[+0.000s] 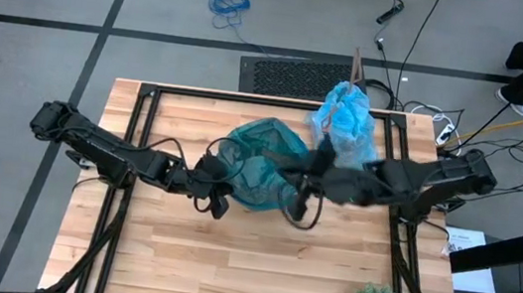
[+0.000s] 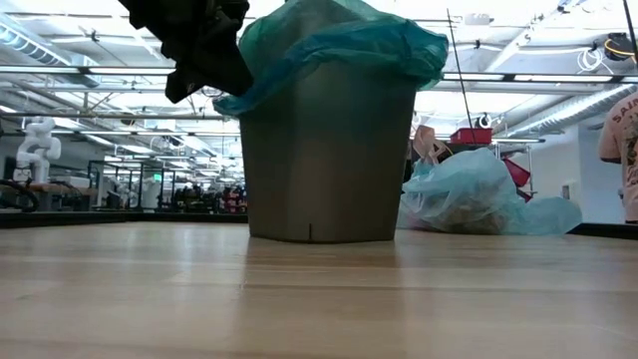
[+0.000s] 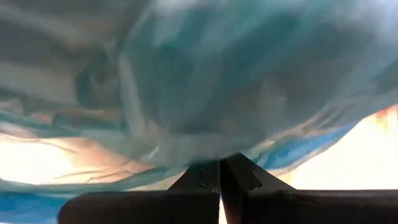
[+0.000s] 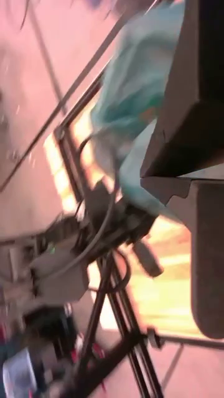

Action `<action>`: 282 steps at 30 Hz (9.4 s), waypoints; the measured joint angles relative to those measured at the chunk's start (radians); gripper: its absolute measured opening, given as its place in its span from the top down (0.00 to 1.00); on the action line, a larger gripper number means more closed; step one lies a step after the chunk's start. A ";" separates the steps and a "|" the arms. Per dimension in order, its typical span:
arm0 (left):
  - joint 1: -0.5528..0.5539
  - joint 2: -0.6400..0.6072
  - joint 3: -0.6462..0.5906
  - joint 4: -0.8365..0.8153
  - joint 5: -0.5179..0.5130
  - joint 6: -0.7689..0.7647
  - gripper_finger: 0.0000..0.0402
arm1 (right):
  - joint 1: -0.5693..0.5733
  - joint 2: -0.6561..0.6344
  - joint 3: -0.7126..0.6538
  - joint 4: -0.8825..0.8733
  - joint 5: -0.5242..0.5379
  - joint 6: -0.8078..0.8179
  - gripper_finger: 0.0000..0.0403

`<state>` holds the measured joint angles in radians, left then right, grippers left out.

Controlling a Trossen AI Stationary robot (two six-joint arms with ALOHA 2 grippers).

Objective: Place trash/remove bag and relplace
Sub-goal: Insert the dark blue trash bag into the trash bin

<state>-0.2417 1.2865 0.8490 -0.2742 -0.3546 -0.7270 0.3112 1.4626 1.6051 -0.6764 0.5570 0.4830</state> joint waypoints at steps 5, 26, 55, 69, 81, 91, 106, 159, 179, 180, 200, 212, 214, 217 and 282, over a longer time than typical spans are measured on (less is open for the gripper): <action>0.001 -0.008 0.000 0.087 -0.004 0.000 1.00 | -0.144 0.048 -0.002 0.138 -0.244 -0.147 1.00; -0.023 -0.007 0.000 0.054 0.002 0.004 1.00 | -0.326 0.288 -0.002 -0.048 -0.608 -0.177 1.00; -0.082 0.030 0.000 0.049 -0.064 -0.027 1.00 | -0.284 0.276 0.068 -0.129 -0.600 -0.057 1.00; -0.071 0.014 0.055 0.105 0.069 -0.013 0.73 | -0.312 0.273 0.190 -0.102 -0.578 -0.148 1.00; -0.064 -0.027 0.196 -0.055 0.069 0.089 0.59 | -0.331 0.274 0.189 -0.074 -0.588 -0.288 1.00; -0.045 -0.040 0.445 -0.467 -0.024 0.142 0.59 | -0.343 0.298 0.189 -0.118 -0.590 -0.380 1.00; 0.028 -0.223 0.630 -0.547 -0.201 0.187 0.59 | -0.398 0.452 0.192 -0.296 -0.597 -0.414 1.00; 0.031 -0.229 0.629 -0.663 -0.204 0.157 0.59 | -0.389 0.565 0.086 -0.304 -0.612 -0.284 1.00; 0.031 -0.229 0.629 -0.681 -0.204 0.157 0.59 | -0.390 0.574 0.092 -0.371 -0.646 -0.296 1.00; 0.031 -0.229 0.629 -0.681 -0.204 0.157 0.59 | -0.390 0.574 0.100 -0.383 -0.646 -0.296 1.00; 0.031 -0.229 0.629 -0.682 -0.203 0.157 0.59 | -0.381 0.622 0.122 -0.362 -0.633 -0.289 1.00; 0.031 -0.229 0.629 -0.683 -0.199 0.157 0.59 | -0.381 0.606 0.265 -0.450 -0.627 -0.263 1.00; 0.031 -0.229 0.629 -0.683 -0.199 0.157 0.59 | -0.381 0.606 0.288 -0.462 -0.616 -0.260 1.00; 0.031 -0.229 0.629 -0.684 -0.199 0.157 0.59 | -0.381 0.606 0.319 -0.498 -0.596 -0.260 1.00; 0.033 -0.230 0.629 -0.685 -0.154 0.130 0.59 | -0.432 0.471 0.747 -0.641 -0.888 -0.184 1.00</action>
<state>-0.2085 1.0569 1.4776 -0.9596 -0.5082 -0.5972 -0.1212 1.9333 2.3516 -1.3170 -0.3312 0.2989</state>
